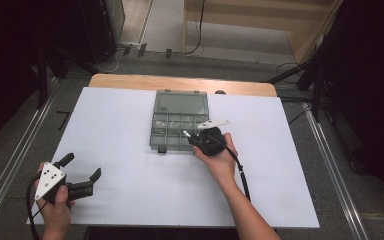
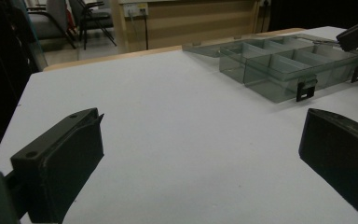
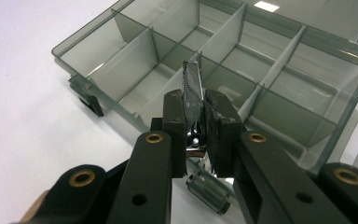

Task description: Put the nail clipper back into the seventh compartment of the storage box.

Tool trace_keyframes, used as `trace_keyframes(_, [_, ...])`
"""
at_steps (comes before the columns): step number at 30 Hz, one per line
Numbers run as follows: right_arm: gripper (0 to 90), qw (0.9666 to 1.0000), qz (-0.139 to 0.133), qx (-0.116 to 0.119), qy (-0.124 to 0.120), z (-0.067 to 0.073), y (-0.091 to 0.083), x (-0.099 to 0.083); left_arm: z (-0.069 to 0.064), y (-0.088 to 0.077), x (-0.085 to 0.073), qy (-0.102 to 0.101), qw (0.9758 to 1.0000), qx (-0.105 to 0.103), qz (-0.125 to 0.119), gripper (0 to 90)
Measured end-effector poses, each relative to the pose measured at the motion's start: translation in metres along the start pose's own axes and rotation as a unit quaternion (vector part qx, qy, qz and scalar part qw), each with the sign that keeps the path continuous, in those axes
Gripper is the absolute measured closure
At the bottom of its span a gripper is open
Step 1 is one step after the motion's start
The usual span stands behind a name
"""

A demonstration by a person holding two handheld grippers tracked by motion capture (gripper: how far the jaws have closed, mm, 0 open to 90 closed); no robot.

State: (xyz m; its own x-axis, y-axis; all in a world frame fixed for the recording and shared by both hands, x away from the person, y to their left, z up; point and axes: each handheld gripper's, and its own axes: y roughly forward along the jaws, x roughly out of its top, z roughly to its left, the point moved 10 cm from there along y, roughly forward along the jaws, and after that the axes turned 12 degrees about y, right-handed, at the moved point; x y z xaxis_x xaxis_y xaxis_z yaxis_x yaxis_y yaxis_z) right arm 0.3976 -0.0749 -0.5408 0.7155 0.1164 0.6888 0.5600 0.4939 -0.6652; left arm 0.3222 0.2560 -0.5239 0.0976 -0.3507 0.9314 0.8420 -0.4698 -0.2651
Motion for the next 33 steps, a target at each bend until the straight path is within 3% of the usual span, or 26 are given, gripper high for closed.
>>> trace_keyframes(3, [78.5, 1.0, -0.007, -0.001, 0.003, -0.002, 0.001, 0.003, 0.0, 0.0, 0.0, 0.0, 1.0, 0.0, 0.001, 0.0])
trace_keyframes(5, [64.4, 0.9997, -0.021, -0.01, 0.008, -0.006, -0.001, 0.007, 0.0, 0.0, 0.0, 0.0, 1.0, 0.0, 0.0, 0.0])
trace_keyframes(6, [59.8, 0.9995, -0.029, 0.006, 0.011, -0.004, -0.003, 0.008, 0.0, 0.0, 0.0, 0.0, 1.0, 0.0, 0.0, 0.0])
trace_keyframes(7, [49.7, 0.999, -0.039, 0.014, 0.014, -0.004, -0.006, 0.01, 0.0, 0.0, 0.0, 0.001, 1.0, 0.0, 0.001, 0.0])
trace_keyframes(10, [15.9, 0.9967, -0.076, 0.011, 0.025, -0.005, -0.015, 0.017, 0.0, 0.0, 0.0, 0.001, 1.0, -0.001, 0.0, 0.0])
trace_keyframes(15, [0.0, 0.992, -0.116, 0.036, 0.034, -0.008, -0.035, 0.017, 0.0, 0.0, 0.0, 0.0, 1.0, -0.001, 0.0, 0.0])
trace_keyframes(22, [0.0, 0.9892, -0.141, 0.034, 0.02, -0.016, -0.055, 0.006, 0.0, 0.0, 0.0, 0.001, 1.0, 0.0, 0.0, 0.0])
trace_keyframes(33, [0.0, 0.9862, -0.159, 0.032, 0.033, -0.032, -0.078, -0.017, -0.001, 0.0, 0.0, 0.002, 1.0, 0.001, 0.003, 0.0])
